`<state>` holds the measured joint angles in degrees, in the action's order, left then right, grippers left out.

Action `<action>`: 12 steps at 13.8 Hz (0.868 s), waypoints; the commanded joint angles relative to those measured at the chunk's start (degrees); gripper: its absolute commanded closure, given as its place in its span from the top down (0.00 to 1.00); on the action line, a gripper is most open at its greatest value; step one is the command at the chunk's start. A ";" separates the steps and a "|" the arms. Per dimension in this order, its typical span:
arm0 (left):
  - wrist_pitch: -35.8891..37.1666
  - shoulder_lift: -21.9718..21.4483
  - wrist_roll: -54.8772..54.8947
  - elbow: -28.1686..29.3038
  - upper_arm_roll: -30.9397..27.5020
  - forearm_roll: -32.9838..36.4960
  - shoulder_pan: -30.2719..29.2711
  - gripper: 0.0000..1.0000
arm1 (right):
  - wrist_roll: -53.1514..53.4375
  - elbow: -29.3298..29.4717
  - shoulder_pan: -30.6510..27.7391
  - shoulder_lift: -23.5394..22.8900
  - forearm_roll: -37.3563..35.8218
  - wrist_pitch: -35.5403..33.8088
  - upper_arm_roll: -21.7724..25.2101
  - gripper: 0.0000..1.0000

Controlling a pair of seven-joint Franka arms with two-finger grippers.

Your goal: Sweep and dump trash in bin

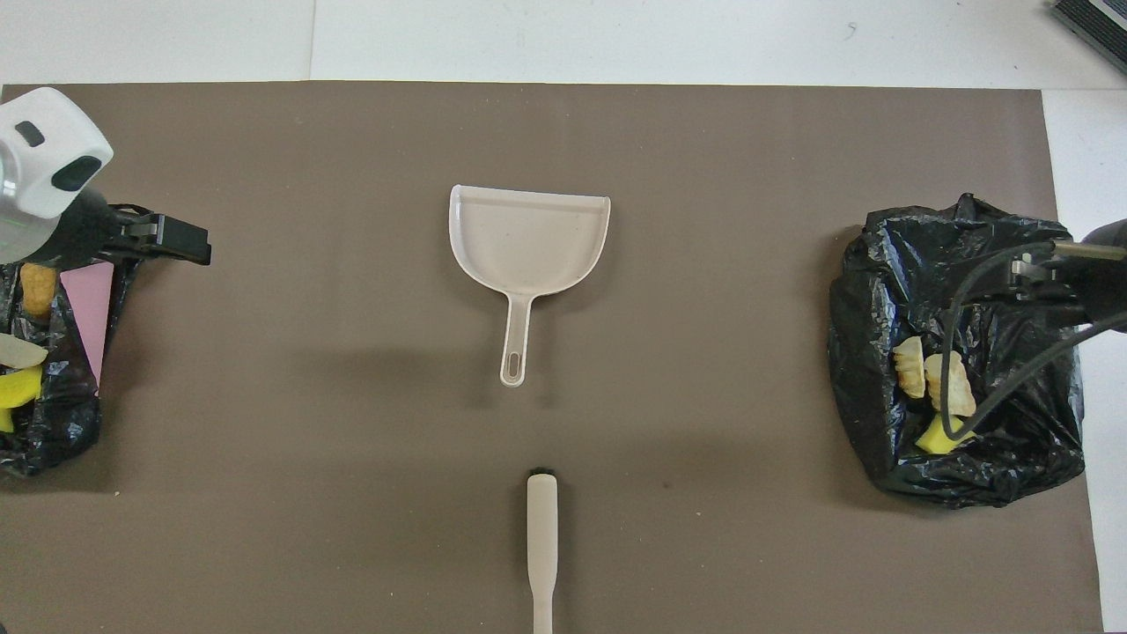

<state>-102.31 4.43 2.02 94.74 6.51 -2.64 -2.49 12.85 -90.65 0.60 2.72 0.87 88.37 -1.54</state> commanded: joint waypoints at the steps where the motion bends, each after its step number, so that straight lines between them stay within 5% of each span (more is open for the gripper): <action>1: 3.07 -1.96 0.71 0.19 0.35 2.19 -0.15 1.00 | -1.95 -0.23 -0.24 0.53 0.36 0.66 0.22 1.00; 5: 11.59 -3.20 1.94 -5.60 0.17 2.64 -0.23 1.00 | -2.04 -0.32 -0.16 0.53 0.36 0.84 0.22 1.00; 12: 12.48 -5.04 5.72 -4.91 0.17 2.73 -0.15 1.00 | -2.12 -0.40 0.02 0.53 0.36 1.54 0.04 1.00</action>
<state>-91.38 0.15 6.53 90.42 6.67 -1.02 -2.52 12.85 -90.54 0.63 2.73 0.90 88.94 -1.59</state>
